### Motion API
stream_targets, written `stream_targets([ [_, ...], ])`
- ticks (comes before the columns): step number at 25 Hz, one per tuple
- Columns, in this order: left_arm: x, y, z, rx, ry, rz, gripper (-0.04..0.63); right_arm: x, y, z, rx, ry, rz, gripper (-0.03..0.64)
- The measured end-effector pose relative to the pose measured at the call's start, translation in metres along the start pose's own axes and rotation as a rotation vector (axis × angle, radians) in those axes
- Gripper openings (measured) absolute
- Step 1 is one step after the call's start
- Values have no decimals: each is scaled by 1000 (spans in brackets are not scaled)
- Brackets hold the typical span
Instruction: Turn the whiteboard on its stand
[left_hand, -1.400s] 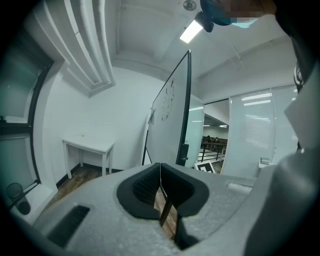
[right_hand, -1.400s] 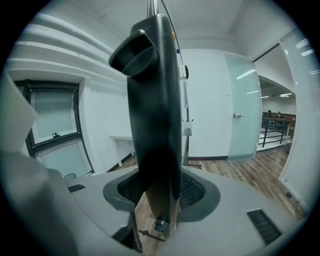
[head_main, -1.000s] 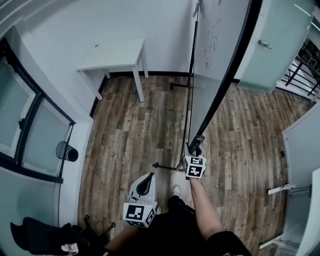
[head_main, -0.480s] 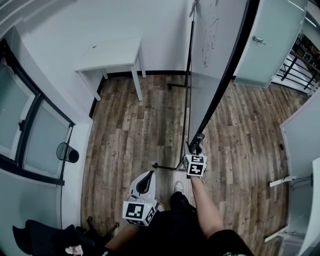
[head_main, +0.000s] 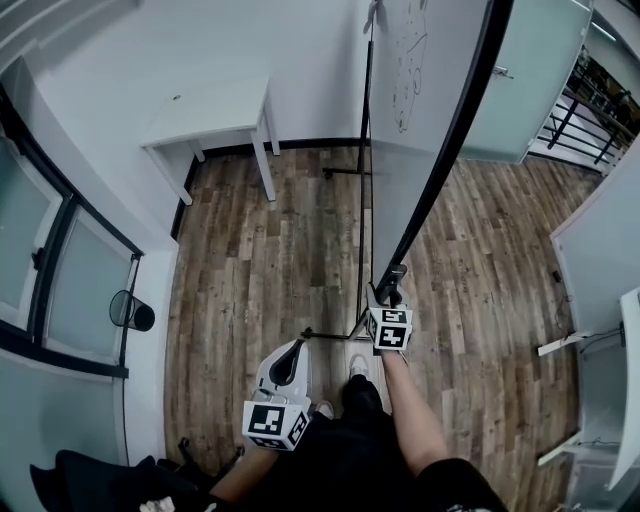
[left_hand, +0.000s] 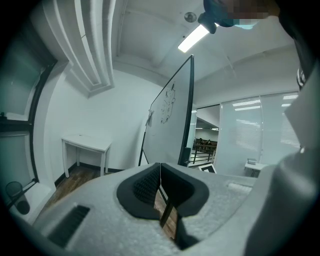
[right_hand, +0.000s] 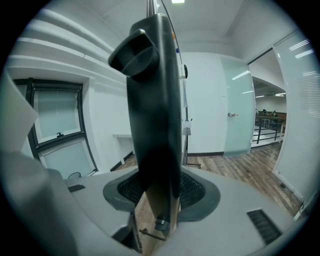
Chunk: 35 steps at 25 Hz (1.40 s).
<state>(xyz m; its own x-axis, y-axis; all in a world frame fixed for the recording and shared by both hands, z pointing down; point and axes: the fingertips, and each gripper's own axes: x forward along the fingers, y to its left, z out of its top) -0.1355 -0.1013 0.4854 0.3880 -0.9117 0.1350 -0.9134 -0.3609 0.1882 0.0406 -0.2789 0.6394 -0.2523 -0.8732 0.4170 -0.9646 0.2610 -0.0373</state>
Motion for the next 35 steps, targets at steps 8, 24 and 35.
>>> stream_targets([
  [8, -33, 5, -5, -3, 19, -14, 18, -22, 10, -10, 5, 0, -5, 181],
  [24, -59, -21, -9, -22, 27, -25, 18, -59, 27, -26, 5, 0, 13, 181],
  [35, -73, -42, -23, -37, 28, 0, 18, -88, 34, -41, 0, -11, 38, 181],
])
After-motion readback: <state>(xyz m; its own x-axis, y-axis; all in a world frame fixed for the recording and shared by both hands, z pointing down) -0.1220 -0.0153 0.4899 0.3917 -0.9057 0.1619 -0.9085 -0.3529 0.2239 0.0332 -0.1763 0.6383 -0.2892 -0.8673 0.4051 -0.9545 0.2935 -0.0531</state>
